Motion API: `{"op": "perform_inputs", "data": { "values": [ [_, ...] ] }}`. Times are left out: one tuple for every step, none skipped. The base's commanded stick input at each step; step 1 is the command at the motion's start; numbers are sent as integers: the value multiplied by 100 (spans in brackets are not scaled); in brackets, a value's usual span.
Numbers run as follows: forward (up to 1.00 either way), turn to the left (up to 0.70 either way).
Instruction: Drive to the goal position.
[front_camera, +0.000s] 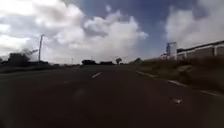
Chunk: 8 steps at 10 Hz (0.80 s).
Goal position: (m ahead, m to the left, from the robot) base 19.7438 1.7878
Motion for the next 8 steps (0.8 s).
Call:
{"op": "perform_inputs", "data": {
  "values": [
    [100,-34],
    [100,-14],
    [100,0],
    [100,0],
    [100,0],
    [100,0],
    [100,0],
    [100,0]
  ]
}}
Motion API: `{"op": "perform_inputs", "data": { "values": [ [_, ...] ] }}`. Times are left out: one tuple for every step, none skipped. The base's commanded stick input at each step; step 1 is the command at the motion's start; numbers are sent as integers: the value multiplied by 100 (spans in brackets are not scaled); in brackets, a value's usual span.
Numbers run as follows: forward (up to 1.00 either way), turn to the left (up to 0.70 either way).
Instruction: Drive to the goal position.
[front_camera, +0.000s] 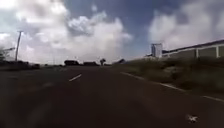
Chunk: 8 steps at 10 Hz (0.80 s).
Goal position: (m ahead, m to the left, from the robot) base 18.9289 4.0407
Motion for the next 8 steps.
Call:
{"op": "perform_inputs", "data": {
  "values": [
    [100,0],
    [100,0],
    [100,0],
    [100,0],
    [100,0],
    [100,0],
    [100,0],
    [100,0]
  ]
}}
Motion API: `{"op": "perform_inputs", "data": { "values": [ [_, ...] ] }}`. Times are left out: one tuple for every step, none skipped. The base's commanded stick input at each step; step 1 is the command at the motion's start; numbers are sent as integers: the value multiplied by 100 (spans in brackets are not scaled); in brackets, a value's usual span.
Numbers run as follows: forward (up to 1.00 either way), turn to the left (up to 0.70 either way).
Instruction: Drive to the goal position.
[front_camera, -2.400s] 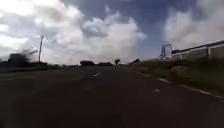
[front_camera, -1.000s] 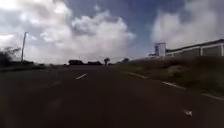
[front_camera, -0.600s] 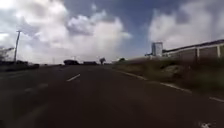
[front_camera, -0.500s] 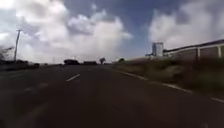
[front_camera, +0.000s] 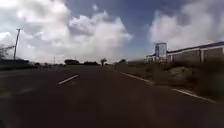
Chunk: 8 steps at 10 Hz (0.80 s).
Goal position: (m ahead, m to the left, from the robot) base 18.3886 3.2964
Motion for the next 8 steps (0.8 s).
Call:
{"op": "perform_inputs", "data": {
  "values": [
    [100,0],
    [100,0],
    [100,0],
    [100,0],
    [100,0],
    [100,0],
    [100,0],
    [100,0]
  ]
}}
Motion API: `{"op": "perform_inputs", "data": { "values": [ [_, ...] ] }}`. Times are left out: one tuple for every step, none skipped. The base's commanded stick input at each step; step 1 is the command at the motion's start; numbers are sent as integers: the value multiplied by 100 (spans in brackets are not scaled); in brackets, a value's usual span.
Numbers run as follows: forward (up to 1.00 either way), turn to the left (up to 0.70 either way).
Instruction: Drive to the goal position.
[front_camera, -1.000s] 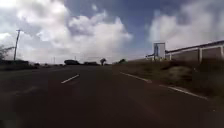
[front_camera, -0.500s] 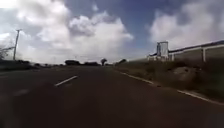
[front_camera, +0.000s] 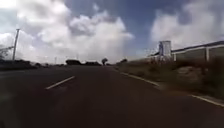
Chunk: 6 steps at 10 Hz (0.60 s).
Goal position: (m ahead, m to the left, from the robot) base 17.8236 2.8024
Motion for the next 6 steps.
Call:
{"op": "perform_inputs", "data": {
  "values": [
    [100,0],
    [100,0],
    [100,0],
    [100,0],
    [100,0],
    [100,0]
  ]
}}
